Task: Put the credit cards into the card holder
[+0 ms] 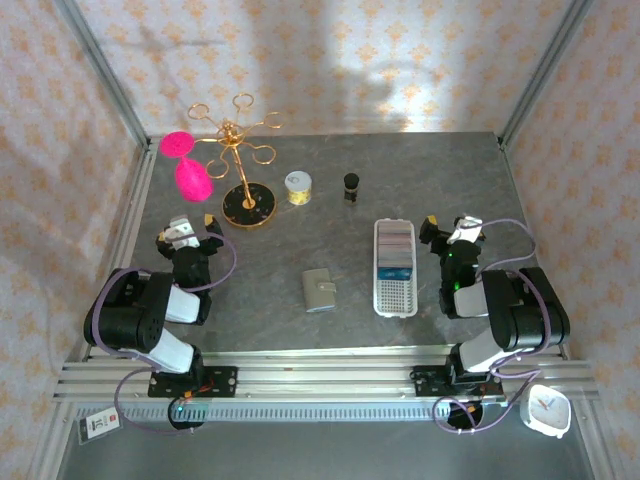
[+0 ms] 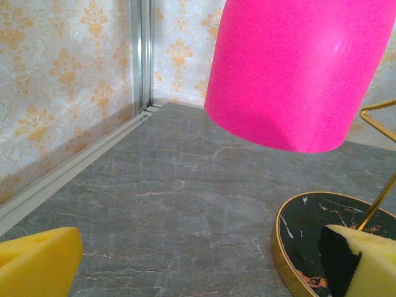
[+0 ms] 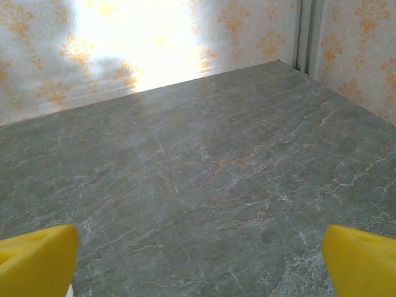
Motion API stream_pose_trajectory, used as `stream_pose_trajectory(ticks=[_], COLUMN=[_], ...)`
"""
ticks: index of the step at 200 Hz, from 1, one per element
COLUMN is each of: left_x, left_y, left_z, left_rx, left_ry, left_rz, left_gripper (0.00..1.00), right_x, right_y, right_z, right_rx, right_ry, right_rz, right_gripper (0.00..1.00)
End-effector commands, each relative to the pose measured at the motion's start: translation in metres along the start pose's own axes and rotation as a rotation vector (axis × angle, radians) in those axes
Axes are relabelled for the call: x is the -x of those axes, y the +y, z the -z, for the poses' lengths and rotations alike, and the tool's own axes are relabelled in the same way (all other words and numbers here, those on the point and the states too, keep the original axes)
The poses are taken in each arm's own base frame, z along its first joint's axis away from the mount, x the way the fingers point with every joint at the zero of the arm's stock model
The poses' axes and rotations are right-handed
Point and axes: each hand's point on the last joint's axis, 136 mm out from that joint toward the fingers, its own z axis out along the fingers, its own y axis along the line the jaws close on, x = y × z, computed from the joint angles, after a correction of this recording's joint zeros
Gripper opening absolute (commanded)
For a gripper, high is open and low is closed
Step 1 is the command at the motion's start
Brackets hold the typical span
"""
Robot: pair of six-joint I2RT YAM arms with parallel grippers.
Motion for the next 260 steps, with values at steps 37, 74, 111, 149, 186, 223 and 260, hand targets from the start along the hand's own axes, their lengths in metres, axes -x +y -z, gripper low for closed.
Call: stream_pose_trajectory(ticks=[37,74,111,149,186,223,260], left_x=[0.007,0.008,0.008,0.007,0.008,0.008,0.028], left_y=[-0.004,-0.005,-0.004,-0.005,-0.004,-0.005,-0.015], left_z=[-0.003,-0.003,-0.003,-0.003,-0.003,-0.002,0.007], left_rx=[-0.009,-0.01,-0.009,-0.01,-0.009,0.002,-0.002], left_ry=[-0.025,-0.025,-0.026,-0.025,-0.026,-0.027,-0.017], left_rz=[-0.008,-0.009,-0.008,-0.01,-0.008,-0.016,-0.048], left_gripper=[0.99,0.99,0.99,0.99,0.99,0.99,0.99], right_x=[0.011,0.011,0.011,0.01,0.011,0.013,0.036], right_y=[0.002,0.002,0.002,0.002,0.002,0.001,-0.001], right_z=[-0.003,-0.003,-0.003,-0.003,-0.003,-0.001,0.008], right_rx=[0.009,0.009,0.01,0.009,0.009,0.006,-0.067], right_ry=[-0.036,-0.037,-0.037,-0.035,-0.037,-0.045,-0.024], right_rz=[0.006,0.005,0.005,0.005,0.006,0.005,0.002], right_gripper=[1.0,1.0,1.0,1.0,1.0,1.0,1.0])
